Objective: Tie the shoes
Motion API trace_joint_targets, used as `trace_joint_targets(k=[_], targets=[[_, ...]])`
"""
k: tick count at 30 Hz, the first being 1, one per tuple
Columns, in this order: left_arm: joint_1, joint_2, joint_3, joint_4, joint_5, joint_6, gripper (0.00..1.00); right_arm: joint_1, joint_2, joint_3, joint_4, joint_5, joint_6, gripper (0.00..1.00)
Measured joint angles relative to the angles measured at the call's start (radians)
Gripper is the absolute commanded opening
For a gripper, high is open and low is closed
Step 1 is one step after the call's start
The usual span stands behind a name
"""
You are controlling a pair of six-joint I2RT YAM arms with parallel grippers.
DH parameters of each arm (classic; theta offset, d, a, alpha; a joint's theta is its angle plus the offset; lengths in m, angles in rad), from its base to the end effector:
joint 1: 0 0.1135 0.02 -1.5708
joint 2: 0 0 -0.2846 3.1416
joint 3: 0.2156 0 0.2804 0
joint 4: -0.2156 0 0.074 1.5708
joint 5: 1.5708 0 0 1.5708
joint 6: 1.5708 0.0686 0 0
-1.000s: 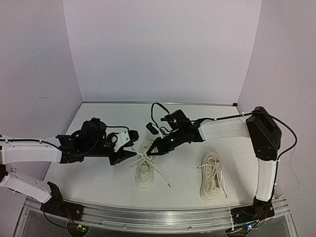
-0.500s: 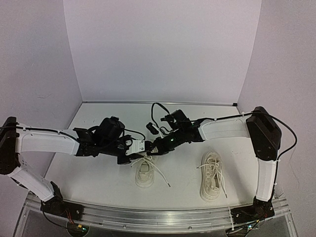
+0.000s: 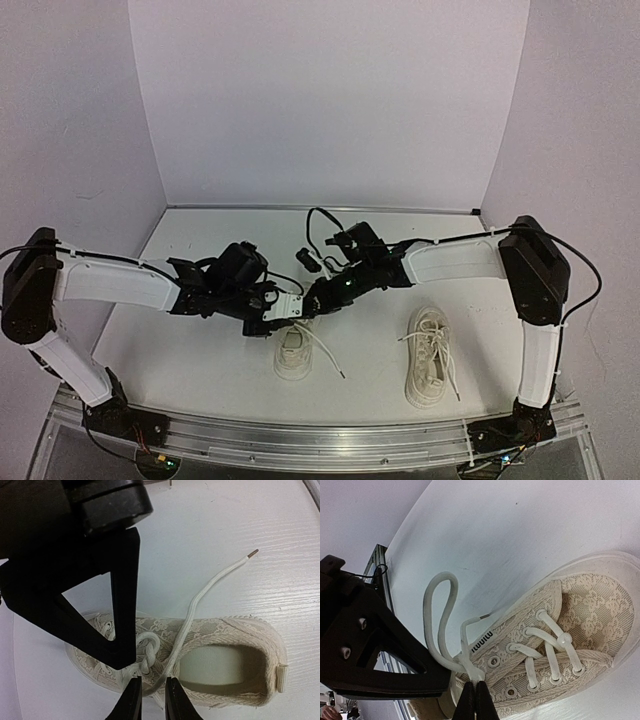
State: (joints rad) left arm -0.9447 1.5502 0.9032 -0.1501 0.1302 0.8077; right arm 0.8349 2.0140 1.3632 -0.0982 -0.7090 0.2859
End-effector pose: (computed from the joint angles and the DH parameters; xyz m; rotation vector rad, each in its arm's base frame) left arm 0.2085 -0.3035 0.1792 1.8607 1.4682 -0.2202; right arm 0.2949 0.3922 0.1665 -1.0540 2.2719 1.3478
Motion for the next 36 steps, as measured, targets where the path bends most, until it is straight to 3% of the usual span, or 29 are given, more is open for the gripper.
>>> trace_joint_targets(k=[6,14,36], targets=[[0.000,0.033,0.013,-0.009,-0.008,0.009,0.18,0.000,0.000,0.000,0.000,0.000,0.000,0.00],[-0.002,0.056,0.026,-0.030,-0.023,0.010,0.00,0.000,0.000,0.000,0.000,-0.001,0.000,0.00],[-0.003,0.043,-0.025,0.115,-0.060,-0.218,0.00,-0.001,0.000,0.000,0.006,-0.004,0.015,0.00]])
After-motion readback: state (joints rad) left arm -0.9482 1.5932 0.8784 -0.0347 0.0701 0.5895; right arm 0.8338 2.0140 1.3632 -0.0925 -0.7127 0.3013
